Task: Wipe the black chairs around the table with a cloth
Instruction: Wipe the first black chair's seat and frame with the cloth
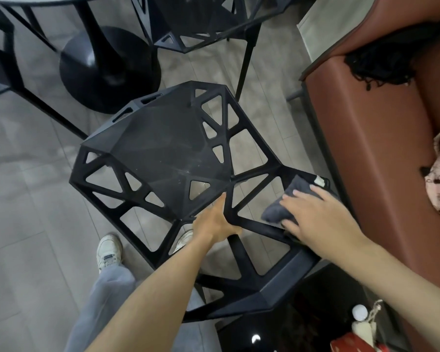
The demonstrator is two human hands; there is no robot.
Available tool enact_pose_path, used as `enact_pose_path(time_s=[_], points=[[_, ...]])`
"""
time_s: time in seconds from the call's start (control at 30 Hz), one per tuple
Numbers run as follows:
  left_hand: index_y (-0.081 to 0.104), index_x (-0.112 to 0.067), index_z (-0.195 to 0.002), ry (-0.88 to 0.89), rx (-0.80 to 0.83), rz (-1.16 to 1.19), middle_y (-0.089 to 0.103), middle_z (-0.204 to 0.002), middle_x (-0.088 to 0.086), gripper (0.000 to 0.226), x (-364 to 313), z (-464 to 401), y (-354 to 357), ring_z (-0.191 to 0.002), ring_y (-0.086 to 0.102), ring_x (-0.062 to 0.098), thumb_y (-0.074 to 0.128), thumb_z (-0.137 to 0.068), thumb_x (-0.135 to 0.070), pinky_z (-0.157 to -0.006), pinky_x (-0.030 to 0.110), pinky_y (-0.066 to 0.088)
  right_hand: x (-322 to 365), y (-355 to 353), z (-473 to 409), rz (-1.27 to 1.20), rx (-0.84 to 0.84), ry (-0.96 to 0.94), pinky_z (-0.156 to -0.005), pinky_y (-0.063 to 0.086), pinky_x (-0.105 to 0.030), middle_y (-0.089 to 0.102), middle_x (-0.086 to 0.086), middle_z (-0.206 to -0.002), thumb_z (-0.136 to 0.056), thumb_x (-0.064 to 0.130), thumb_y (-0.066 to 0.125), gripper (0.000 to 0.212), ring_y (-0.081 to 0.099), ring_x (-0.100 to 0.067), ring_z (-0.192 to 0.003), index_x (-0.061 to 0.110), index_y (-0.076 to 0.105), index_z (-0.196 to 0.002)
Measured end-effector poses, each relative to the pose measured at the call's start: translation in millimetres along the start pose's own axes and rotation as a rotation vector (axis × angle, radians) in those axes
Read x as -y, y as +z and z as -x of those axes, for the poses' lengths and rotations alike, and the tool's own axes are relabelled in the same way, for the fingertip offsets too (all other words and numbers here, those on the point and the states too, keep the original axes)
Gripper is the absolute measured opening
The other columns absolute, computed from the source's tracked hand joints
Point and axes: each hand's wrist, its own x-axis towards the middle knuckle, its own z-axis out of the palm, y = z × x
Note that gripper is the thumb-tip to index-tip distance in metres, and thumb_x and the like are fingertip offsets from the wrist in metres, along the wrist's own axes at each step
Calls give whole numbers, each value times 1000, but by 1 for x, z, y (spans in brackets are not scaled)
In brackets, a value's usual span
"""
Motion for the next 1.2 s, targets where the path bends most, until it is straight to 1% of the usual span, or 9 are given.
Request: enact_pose_path(time_s=[0.1,0.23,0.33,0.43,0.6,0.73,0.83,1.03,1.2], points=[[12,-44,-162,1,-2,-8,68,-132,-9,116,-1,-2,0,-124,62,25,83,-71,-49,-100,45,53,-8,7,-54,82,80,87,-118,28,-38,66,2,-129,-100,43,50,37,56,-18,-127,21,61,-127],[14,-46,-162,-3,-29,11,68,-133,-9,115,1,-2,2,-124,63,25,84,-71,-46,-93,42,53,-11,10,-93,164,116,131,-115,30,-45,63,-3,-133,-103,39,50,34,53,-23,-128,16,58,-127],[17,-47,-161,3,-44,17,68,-132,-11,112,3,1,4,-125,62,25,85,-72,-46,-95,42,52,-6,1,-65,195,66,46,-108,36,-39,65,4,-120,-104,42,53,26,58,-18,-118,24,64,-120],[19,-47,-160,9,-39,20,70,-128,-12,112,4,0,3,-124,63,24,84,-69,-48,-97,43,52,7,-8,-13,48,25,40,-109,41,-35,69,7,-105,-102,48,52,26,66,-14,-103,27,65,-108],[25,-45,-158,15,8,-14,69,-130,-9,108,2,-2,-1,-124,62,27,81,-67,-52,-98,46,51,29,-10,59,-189,-50,55,-117,31,-31,75,6,-116,-95,46,54,40,67,-11,-118,19,72,-119],[36,-33,-158,-43,280,26,52,-152,-3,93,-1,-13,-15,-139,48,28,81,-77,-48,-112,41,42,44,-13,52,-199,45,10,-119,20,-27,72,7,-125,-98,47,50,42,61,-9,-127,23,69,-127],[31,-31,-161,-50,484,106,34,-164,1,73,2,-17,-48,-151,32,26,64,-96,-31,-120,43,28,56,-5,23,-197,179,-62,-121,19,-29,61,4,-140,-106,44,46,42,50,-13,-137,23,54,-142],[17,-24,-166,-43,529,-46,29,-168,6,81,30,-23,-60,-156,26,26,46,-95,2,-126,41,23,84,36,-58,-175,411,-137,-104,42,-44,63,-8,-132,-104,35,52,26,55,-32,-125,21,57,-126],[13,-29,-166,20,585,-76,29,-169,2,93,44,-27,-47,-155,28,22,60,-87,-13,-126,44,27,70,30,-56,-198,436,-182,-93,44,-44,62,-6,-129,-104,37,51,26,54,-32,-122,23,55,-126]])
